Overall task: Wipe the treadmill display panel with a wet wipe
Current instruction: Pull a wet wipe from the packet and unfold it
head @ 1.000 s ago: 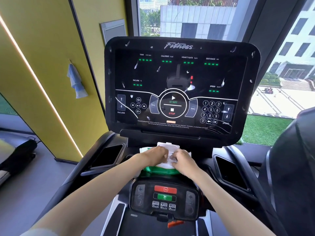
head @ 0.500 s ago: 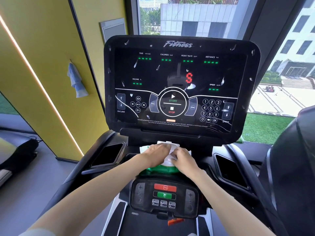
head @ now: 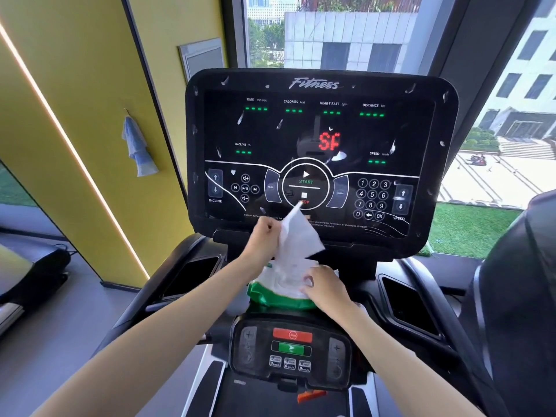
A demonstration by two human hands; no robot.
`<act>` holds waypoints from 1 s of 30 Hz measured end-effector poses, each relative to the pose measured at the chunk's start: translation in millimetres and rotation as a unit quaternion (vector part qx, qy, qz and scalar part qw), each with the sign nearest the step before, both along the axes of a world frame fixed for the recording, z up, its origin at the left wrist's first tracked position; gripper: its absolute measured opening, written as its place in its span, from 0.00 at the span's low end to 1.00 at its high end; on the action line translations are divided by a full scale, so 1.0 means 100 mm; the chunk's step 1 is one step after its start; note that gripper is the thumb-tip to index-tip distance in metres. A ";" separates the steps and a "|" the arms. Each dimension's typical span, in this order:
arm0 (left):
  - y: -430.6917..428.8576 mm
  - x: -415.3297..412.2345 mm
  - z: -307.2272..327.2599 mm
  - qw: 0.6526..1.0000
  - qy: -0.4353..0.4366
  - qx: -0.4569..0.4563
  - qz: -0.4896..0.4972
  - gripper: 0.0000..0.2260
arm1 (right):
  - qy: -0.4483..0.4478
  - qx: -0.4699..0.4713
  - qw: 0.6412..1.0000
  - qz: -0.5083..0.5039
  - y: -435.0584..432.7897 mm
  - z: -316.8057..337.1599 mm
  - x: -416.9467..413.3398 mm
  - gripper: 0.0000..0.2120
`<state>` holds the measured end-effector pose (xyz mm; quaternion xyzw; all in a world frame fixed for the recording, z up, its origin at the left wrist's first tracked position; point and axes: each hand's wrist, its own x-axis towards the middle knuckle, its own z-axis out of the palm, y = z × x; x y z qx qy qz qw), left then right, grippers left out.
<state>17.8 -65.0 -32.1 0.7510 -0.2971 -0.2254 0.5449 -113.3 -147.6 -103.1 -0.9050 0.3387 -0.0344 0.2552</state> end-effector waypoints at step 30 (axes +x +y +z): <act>0.53 0.42 0.22 0.935 0.305 -0.135 -0.120 0.11 | -0.163 0.599 0.784 -0.010 0.24 0.64 0.35 0.27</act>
